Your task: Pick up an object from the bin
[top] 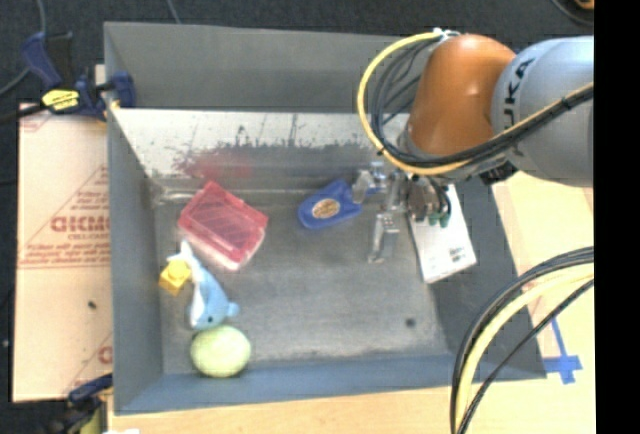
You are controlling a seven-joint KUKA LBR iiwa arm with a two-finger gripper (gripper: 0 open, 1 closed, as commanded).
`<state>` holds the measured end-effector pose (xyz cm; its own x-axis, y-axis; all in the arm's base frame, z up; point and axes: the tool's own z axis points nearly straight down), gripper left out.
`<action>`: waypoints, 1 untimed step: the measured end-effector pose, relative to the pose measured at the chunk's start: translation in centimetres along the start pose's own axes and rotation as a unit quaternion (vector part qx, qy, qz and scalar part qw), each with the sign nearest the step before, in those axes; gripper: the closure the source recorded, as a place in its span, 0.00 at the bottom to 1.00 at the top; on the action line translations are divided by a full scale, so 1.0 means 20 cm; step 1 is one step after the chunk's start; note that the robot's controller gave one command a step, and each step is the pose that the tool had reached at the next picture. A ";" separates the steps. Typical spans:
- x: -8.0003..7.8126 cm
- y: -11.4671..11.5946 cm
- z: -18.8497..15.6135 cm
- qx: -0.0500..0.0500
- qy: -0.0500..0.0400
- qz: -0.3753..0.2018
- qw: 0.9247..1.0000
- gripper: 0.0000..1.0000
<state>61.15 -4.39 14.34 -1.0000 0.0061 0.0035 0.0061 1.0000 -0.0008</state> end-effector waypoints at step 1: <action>-0.01 0.00 -0.03 0.000 -0.004 -0.001 1.000 0.00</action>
Offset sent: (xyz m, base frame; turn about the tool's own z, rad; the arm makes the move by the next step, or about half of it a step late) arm 0.0314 0.0373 -0.0734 -0.0750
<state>61.31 -4.39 14.86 -1.0000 0.0051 -0.0044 0.0051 1.0000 -0.0015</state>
